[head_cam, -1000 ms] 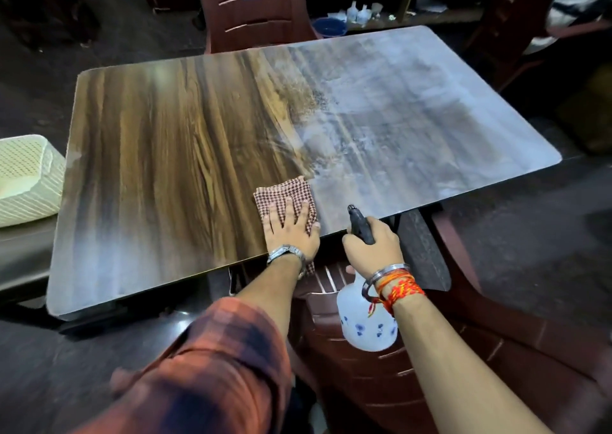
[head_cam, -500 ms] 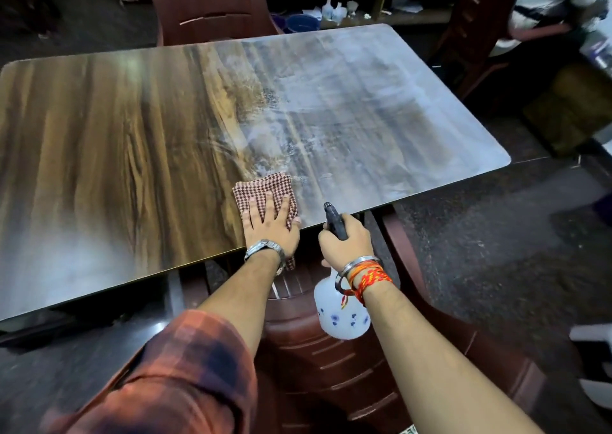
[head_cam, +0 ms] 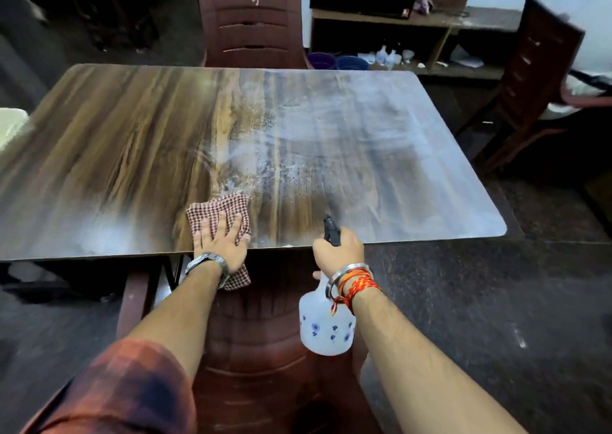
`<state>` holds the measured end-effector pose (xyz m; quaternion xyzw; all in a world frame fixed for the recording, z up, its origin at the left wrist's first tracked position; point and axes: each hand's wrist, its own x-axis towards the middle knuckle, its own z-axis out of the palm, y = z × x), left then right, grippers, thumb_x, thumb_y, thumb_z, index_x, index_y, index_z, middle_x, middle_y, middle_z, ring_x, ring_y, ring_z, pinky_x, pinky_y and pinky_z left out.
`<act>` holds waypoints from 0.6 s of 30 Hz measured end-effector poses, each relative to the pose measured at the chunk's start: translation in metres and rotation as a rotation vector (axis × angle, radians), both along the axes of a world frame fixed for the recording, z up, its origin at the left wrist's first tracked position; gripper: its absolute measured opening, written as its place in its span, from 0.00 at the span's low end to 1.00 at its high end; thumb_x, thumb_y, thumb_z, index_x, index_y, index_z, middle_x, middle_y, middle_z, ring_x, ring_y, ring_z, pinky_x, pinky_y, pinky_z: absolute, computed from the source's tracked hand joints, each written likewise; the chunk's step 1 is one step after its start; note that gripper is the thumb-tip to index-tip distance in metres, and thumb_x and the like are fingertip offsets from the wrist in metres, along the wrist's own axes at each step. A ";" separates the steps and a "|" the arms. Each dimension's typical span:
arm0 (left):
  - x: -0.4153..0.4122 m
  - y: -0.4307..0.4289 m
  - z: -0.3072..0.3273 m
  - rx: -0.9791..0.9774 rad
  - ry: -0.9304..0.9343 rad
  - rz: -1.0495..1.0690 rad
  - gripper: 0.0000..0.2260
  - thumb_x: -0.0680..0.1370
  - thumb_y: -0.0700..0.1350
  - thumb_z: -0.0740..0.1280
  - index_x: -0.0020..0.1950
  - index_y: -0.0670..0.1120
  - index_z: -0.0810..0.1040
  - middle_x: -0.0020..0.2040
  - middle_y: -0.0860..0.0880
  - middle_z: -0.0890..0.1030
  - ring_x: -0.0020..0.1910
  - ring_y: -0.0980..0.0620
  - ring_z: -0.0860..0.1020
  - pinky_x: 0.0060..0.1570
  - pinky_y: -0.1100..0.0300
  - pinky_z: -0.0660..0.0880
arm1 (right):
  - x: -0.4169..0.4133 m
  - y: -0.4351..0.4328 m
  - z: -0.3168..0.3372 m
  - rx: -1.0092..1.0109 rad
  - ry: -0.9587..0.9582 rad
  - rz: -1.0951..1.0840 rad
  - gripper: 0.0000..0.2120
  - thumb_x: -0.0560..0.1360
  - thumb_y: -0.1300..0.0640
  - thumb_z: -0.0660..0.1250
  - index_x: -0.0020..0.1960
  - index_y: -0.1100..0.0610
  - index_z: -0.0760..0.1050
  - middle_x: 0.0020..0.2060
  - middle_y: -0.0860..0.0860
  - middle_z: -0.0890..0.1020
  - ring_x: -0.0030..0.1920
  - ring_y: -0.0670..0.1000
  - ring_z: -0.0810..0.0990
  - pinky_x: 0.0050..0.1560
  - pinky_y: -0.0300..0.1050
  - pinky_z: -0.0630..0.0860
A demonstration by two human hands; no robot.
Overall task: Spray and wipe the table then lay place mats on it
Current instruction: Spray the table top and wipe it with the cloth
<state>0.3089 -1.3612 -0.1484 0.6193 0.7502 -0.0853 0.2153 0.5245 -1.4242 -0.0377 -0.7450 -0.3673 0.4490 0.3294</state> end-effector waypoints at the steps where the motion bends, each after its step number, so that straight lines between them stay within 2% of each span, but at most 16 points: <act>1: 0.003 -0.001 0.001 -0.008 0.003 0.017 0.26 0.81 0.63 0.44 0.77 0.62 0.39 0.78 0.55 0.36 0.77 0.43 0.36 0.74 0.47 0.35 | 0.004 0.002 0.000 0.035 -0.024 -0.001 0.10 0.66 0.59 0.62 0.43 0.65 0.74 0.36 0.54 0.74 0.32 0.57 0.75 0.37 0.61 0.83; 3: 0.013 0.002 0.001 -0.010 0.000 0.071 0.26 0.81 0.63 0.44 0.77 0.63 0.39 0.78 0.55 0.35 0.77 0.43 0.36 0.74 0.46 0.35 | 0.017 0.013 0.000 0.111 -0.080 0.007 0.11 0.62 0.54 0.61 0.38 0.61 0.72 0.33 0.54 0.74 0.36 0.63 0.80 0.41 0.61 0.82; 5: 0.020 0.004 0.001 -0.005 0.000 0.126 0.27 0.80 0.63 0.45 0.77 0.63 0.39 0.78 0.55 0.35 0.77 0.43 0.35 0.73 0.46 0.34 | 0.029 0.030 0.001 0.119 -0.114 -0.010 0.10 0.61 0.52 0.59 0.35 0.58 0.70 0.33 0.54 0.75 0.37 0.63 0.80 0.42 0.58 0.81; 8: 0.031 0.012 0.000 0.001 0.001 0.188 0.27 0.80 0.64 0.45 0.77 0.63 0.40 0.78 0.55 0.36 0.77 0.43 0.35 0.73 0.46 0.33 | 0.051 0.053 0.006 0.048 -0.086 -0.062 0.12 0.62 0.54 0.61 0.40 0.61 0.74 0.36 0.55 0.77 0.37 0.63 0.81 0.41 0.59 0.83; 10: 0.042 0.017 -0.001 0.015 0.001 0.228 0.27 0.80 0.64 0.45 0.77 0.62 0.40 0.78 0.54 0.36 0.77 0.43 0.36 0.73 0.46 0.33 | 0.064 0.062 0.009 0.022 -0.075 -0.003 0.13 0.65 0.55 0.62 0.45 0.63 0.75 0.40 0.57 0.78 0.37 0.60 0.81 0.40 0.57 0.84; 13: 0.063 0.024 -0.001 0.028 -0.001 0.276 0.28 0.80 0.64 0.45 0.77 0.61 0.40 0.78 0.53 0.36 0.76 0.42 0.35 0.73 0.45 0.33 | 0.081 0.074 0.006 0.004 -0.030 0.054 0.12 0.69 0.58 0.63 0.48 0.64 0.75 0.42 0.58 0.78 0.35 0.56 0.77 0.32 0.44 0.83; 15: 0.084 0.028 -0.002 0.028 -0.008 0.266 0.28 0.80 0.64 0.44 0.77 0.61 0.38 0.78 0.52 0.34 0.76 0.41 0.34 0.73 0.44 0.32 | 0.087 0.080 0.001 0.001 0.018 0.040 0.10 0.70 0.61 0.63 0.48 0.65 0.75 0.41 0.57 0.77 0.33 0.54 0.75 0.33 0.52 0.84; 16: 0.099 0.029 -0.002 0.033 -0.010 0.252 0.28 0.80 0.64 0.43 0.77 0.61 0.37 0.78 0.52 0.34 0.76 0.41 0.34 0.73 0.43 0.32 | 0.090 0.084 -0.001 0.009 0.009 0.051 0.10 0.68 0.60 0.63 0.46 0.64 0.75 0.40 0.57 0.77 0.33 0.55 0.76 0.36 0.58 0.84; 18: 0.140 0.028 -0.003 0.062 -0.011 0.235 0.27 0.80 0.64 0.42 0.77 0.61 0.36 0.78 0.52 0.34 0.76 0.41 0.33 0.73 0.43 0.33 | 0.096 0.093 -0.005 0.053 -0.049 0.121 0.11 0.63 0.55 0.62 0.42 0.60 0.75 0.38 0.57 0.78 0.37 0.60 0.79 0.40 0.62 0.83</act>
